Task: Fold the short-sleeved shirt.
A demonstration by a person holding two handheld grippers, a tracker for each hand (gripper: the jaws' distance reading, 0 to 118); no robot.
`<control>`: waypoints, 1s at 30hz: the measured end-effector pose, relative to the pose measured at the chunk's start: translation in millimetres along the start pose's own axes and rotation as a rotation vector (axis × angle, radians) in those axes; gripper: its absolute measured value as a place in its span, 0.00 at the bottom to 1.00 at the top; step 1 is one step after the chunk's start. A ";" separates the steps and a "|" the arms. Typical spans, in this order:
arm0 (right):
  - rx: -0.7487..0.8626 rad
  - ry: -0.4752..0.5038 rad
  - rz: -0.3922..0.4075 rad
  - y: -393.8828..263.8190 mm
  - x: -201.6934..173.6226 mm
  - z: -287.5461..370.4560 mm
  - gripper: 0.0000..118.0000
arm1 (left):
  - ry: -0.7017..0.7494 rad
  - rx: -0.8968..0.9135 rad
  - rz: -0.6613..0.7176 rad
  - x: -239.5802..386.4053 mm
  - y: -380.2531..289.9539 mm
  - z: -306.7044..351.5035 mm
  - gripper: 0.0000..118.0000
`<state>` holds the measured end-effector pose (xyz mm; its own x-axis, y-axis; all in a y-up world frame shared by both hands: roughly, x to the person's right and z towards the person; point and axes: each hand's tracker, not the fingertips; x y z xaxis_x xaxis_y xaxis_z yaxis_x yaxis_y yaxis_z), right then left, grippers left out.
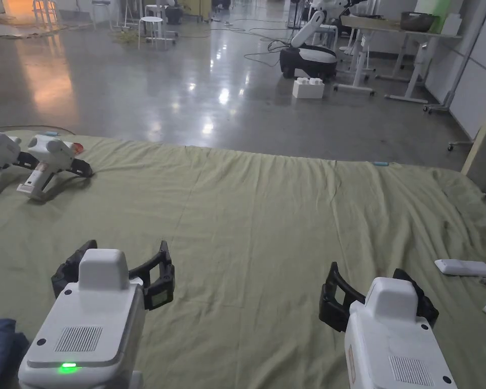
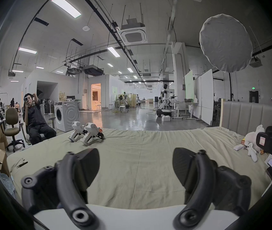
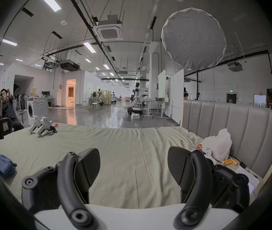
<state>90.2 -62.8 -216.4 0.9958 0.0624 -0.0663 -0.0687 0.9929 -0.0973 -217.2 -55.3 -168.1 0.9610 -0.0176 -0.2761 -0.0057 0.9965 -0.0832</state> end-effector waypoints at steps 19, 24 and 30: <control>-0.076 -0.028 -0.161 5.0 11.1 -15.1 0.82 | -0.026 0.000 0.028 -11.8 -3.0 0.8 1.00; -0.092 -0.050 -0.148 6.3 8.8 -18.0 0.82 | -0.033 -0.044 0.027 -15.3 -6.4 -2.0 1.00; -0.166 -0.072 -0.195 13.1 1.9 -23.6 0.82 | -0.073 -0.042 0.036 -12.4 -8.8 -3.2 1.00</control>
<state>89.8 -52.0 -241.2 0.9926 -0.1150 0.0398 0.1215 0.9571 -0.2631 -230.0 -64.1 -167.1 0.9776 0.0260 -0.2089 -0.0510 0.9920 -0.1150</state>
